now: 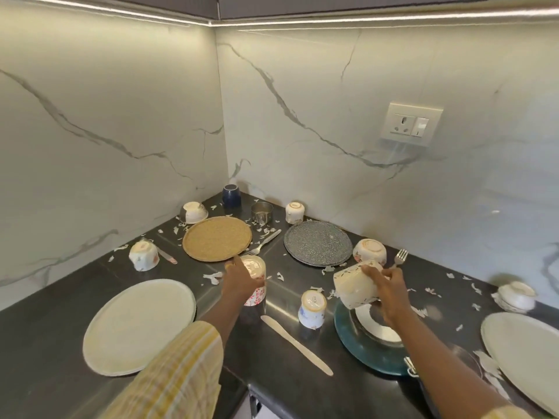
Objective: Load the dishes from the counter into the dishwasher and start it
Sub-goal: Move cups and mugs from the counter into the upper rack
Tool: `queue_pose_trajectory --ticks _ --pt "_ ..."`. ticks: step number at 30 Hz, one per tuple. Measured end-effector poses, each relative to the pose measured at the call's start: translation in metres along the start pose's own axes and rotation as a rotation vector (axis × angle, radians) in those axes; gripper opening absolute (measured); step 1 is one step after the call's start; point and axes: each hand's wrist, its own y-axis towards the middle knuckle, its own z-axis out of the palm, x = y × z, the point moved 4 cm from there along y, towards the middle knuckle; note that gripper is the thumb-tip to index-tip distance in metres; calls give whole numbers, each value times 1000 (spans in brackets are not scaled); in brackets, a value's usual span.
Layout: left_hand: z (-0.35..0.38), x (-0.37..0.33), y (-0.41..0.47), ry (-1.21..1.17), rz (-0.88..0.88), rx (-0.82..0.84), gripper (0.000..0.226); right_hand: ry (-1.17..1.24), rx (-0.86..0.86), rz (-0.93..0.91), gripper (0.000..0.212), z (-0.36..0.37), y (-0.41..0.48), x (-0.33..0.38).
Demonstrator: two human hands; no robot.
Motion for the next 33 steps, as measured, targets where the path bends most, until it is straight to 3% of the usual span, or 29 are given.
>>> queue_pose_trajectory --ticks 13,20,33 --pt "-30 32 -25 -32 195 -56 91 -524 -74 -272 55 6 -91 23" --pt "-51 31 -77 -80 337 -84 90 -621 -60 -273 67 -3 -136 16" --pt "-31 42 -234 -183 406 -27 89 -637 5 -268 83 -68 -265 -27"
